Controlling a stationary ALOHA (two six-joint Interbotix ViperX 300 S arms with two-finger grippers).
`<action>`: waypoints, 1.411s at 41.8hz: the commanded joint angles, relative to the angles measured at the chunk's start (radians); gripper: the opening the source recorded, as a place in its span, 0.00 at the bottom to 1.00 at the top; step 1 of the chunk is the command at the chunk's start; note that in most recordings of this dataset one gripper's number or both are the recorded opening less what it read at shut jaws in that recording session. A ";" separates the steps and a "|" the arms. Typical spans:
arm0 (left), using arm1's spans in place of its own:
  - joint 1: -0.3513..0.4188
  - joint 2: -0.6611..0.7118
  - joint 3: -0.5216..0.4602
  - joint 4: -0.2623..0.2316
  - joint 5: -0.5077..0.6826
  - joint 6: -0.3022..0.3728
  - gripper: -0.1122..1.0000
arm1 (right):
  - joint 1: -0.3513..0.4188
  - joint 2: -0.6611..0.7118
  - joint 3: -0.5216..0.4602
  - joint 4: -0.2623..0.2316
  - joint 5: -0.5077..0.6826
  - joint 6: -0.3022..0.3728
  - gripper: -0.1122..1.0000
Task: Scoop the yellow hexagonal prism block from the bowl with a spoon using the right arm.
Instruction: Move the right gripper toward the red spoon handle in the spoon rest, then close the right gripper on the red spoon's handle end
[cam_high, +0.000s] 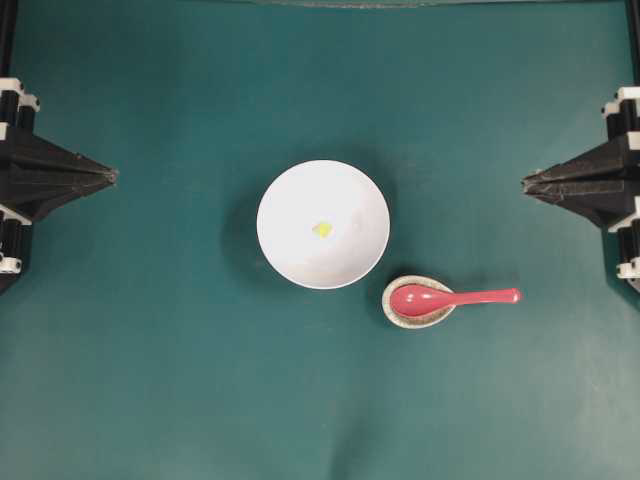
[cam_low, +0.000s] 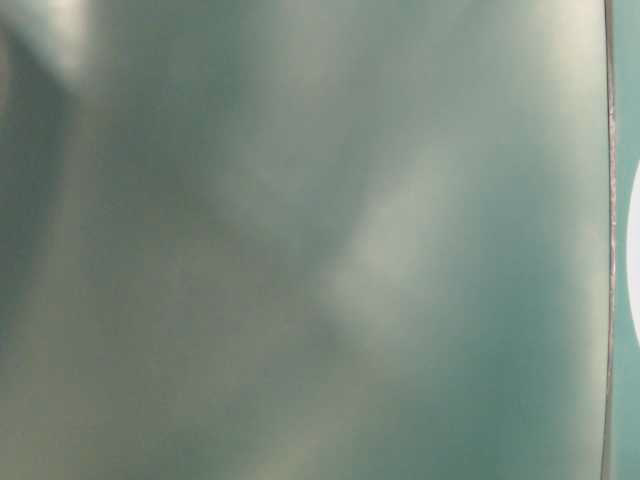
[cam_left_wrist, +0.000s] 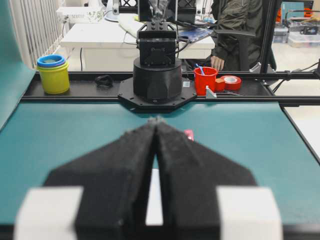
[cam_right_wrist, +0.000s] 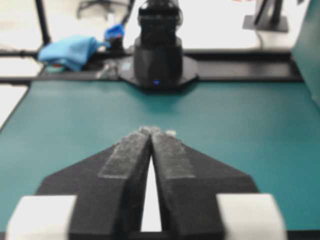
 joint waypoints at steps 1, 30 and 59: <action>0.000 0.005 -0.026 0.003 -0.011 0.000 0.10 | -0.003 0.009 -0.017 0.000 0.008 0.002 0.32; 0.000 0.014 -0.025 0.008 -0.005 0.002 0.10 | 0.126 0.382 0.072 0.083 -0.296 0.005 0.59; 0.000 0.015 -0.023 0.008 0.008 0.006 0.10 | 0.380 0.825 0.161 0.333 -0.713 0.003 0.59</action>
